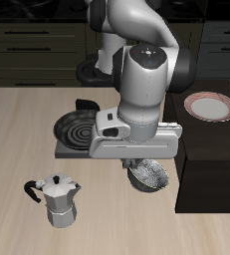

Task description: Place the bowl on the plate

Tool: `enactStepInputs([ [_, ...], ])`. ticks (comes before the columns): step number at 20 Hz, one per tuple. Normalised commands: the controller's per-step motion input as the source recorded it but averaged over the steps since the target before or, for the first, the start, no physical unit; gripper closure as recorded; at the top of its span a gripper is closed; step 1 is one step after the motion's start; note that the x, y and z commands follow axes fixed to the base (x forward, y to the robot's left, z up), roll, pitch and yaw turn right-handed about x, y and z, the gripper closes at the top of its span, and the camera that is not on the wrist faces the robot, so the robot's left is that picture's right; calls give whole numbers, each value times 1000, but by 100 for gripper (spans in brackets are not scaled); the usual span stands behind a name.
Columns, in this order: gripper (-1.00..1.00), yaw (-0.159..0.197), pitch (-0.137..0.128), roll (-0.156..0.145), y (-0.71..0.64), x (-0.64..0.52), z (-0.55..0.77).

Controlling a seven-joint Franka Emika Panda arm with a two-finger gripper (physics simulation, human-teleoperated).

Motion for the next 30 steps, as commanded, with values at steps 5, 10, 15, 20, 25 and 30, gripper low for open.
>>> enactStepInputs([
  [5, 100, 17, -50, 3, 11, -136, 357],
  [10, 100, 15, -43, -14, -35, -93, 325],
  [15, 100, 2, -34, -4, -32, -64, 257],
  [20, 100, 2, -27, -6, -15, -131, 244],
  [25, 100, -2, -38, -16, -69, -195, 315],
  [30, 100, 9, -36, -15, -90, -236, 311],
])
